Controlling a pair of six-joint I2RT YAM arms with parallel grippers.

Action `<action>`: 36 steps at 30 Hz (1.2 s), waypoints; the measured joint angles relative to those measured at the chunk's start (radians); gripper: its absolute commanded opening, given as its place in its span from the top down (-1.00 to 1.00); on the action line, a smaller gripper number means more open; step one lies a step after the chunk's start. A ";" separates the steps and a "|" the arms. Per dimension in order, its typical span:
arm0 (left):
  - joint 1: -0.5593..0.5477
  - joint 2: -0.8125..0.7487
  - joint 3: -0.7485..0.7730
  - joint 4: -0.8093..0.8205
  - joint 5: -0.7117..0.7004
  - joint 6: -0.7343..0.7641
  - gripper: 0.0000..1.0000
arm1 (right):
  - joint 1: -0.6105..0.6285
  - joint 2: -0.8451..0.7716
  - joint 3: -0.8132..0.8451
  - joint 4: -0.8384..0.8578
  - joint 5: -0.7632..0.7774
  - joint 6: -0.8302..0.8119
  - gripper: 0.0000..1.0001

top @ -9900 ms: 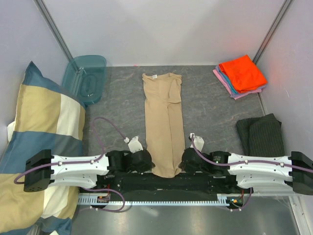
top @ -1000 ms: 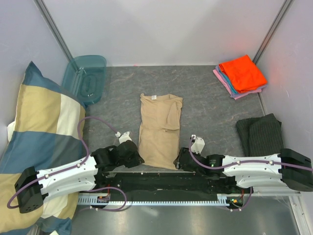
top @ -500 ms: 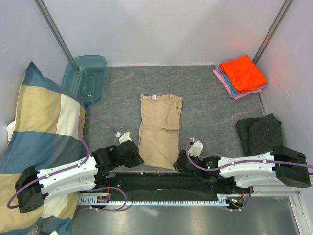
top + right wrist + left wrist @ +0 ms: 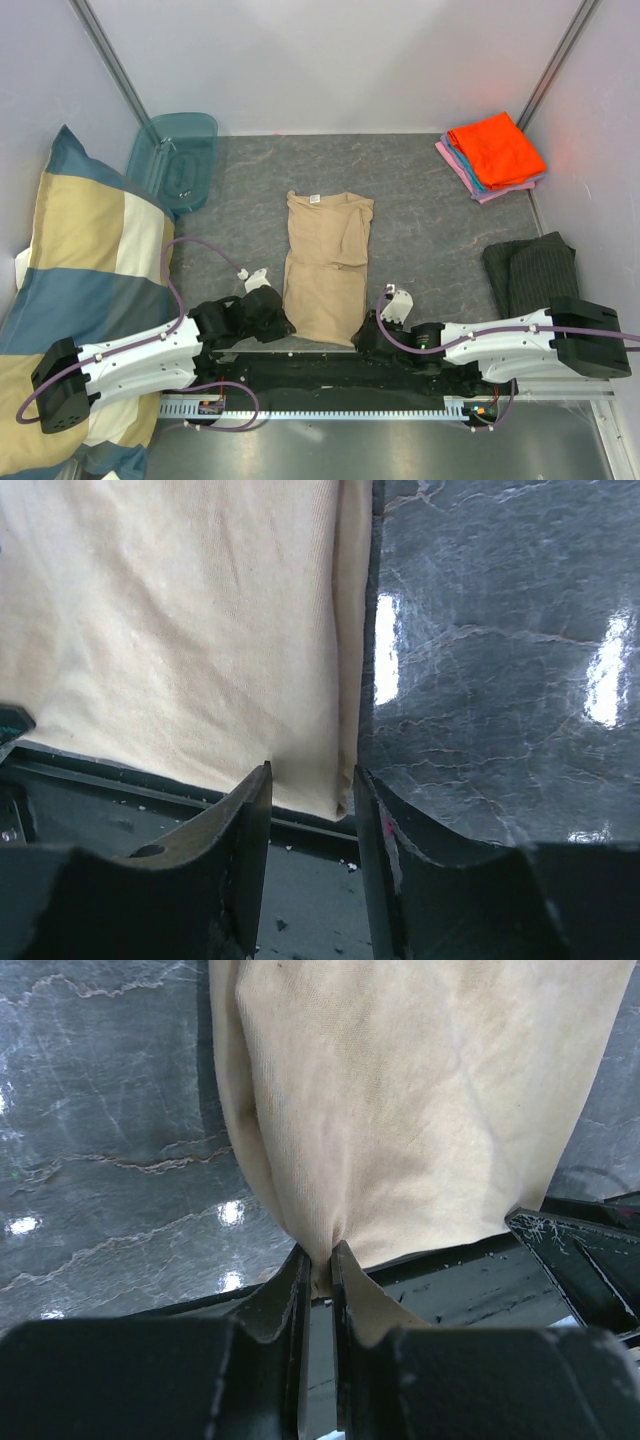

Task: Fold and stack the t-shirts
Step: Grab one side of the 2/3 rectangular tshirt with both arms, then fold the long partially folded tshirt into a neat square

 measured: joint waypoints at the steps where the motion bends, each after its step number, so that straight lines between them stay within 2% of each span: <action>1: 0.000 0.000 0.000 0.000 0.001 0.000 0.96 | 0.000 0.005 0.000 0.002 0.002 0.000 0.10; 5: 0.000 0.000 0.000 0.000 0.004 0.000 0.96 | 0.000 0.014 0.000 0.008 0.005 0.000 0.24; 6: 0.000 -0.002 0.000 0.000 0.004 0.000 0.96 | 0.000 0.014 0.000 0.008 0.005 -0.001 0.61; 7: 0.000 -0.005 0.000 0.000 0.004 0.000 0.96 | 0.000 0.014 0.000 0.008 0.007 0.000 0.89; 8: 0.000 -0.008 0.000 0.000 0.004 0.000 0.96 | 0.000 0.015 0.000 0.009 0.010 -0.002 1.00; 17: 0.000 -0.017 0.000 0.000 0.003 0.000 0.96 | 0.002 -0.011 0.001 0.010 0.031 0.000 1.00; 21: 0.000 -0.002 0.014 0.000 -0.023 0.011 0.96 | -0.014 -0.019 0.050 -0.022 0.051 -0.042 1.00; 29: 0.029 0.136 0.160 0.069 -0.120 0.094 0.96 | -0.159 0.096 0.314 -0.038 0.090 -0.227 1.00; 36: 0.158 0.237 0.295 0.160 -0.125 0.193 0.96 | -0.319 0.146 0.443 -0.039 0.089 -0.383 1.00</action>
